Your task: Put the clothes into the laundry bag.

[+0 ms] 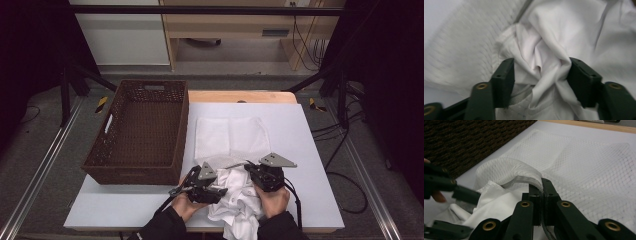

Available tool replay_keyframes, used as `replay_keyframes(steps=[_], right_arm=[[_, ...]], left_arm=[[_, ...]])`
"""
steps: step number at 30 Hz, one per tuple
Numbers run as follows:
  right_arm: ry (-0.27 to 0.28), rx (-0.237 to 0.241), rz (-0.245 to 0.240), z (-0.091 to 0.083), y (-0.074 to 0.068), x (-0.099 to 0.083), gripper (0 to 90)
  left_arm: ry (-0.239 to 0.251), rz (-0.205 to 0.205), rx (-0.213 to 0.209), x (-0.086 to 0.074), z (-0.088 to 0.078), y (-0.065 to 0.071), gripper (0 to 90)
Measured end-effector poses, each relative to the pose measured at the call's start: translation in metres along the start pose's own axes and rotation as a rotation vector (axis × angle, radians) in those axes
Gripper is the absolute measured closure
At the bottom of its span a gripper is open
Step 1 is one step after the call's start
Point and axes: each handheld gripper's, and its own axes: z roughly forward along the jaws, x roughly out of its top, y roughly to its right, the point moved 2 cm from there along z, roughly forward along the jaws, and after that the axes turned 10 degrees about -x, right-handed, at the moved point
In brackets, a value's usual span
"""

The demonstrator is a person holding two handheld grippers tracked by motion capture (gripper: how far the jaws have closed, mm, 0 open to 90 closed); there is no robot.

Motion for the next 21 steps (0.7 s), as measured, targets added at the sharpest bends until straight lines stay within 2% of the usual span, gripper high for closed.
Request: replay_keyframes(steps=[2,4,6,8,11,13,16,19,21], right_arm=[[-0.004,-0.003,0.003,0.001,0.000,0.000,87.7],[-0.006,-0.004,0.005,0.001,0.000,-0.001,87.7],[-0.006,-0.003,0.008,0.001,0.001,-0.001,87.7],[-0.003,0.007,0.010,0.002,0.000,-0.001,87.7],[-0.007,0.012,0.005,0.003,-0.001,-0.001,87.7],[-0.006,0.015,0.007,0.003,-0.002,-0.001,87.8],[0.004,0.019,0.006,0.003,-0.003,0.000,87.8],[0.012,0.019,0.004,0.001,-0.003,0.000,87.8],[0.021,0.025,0.002,0.000,-0.003,0.001,87.8]], left_arm=[[0.010,-0.004,-0.002,0.000,0.001,0.000,58.5],[0.018,0.005,-0.001,0.003,-0.003,0.002,72.9],[0.037,0.019,-0.009,0.007,-0.007,0.005,80.7],[0.046,0.029,-0.024,0.014,-0.011,0.008,82.7],[0.053,0.069,-0.021,0.026,-0.010,0.015,83.7],[0.040,0.108,0.009,0.032,-0.005,0.021,83.7],[0.018,0.127,0.033,0.039,0.005,0.025,83.4],[-0.023,0.134,0.089,0.040,0.021,0.017,80.4],[-0.046,0.110,0.092,0.037,0.032,0.005,77.4]])
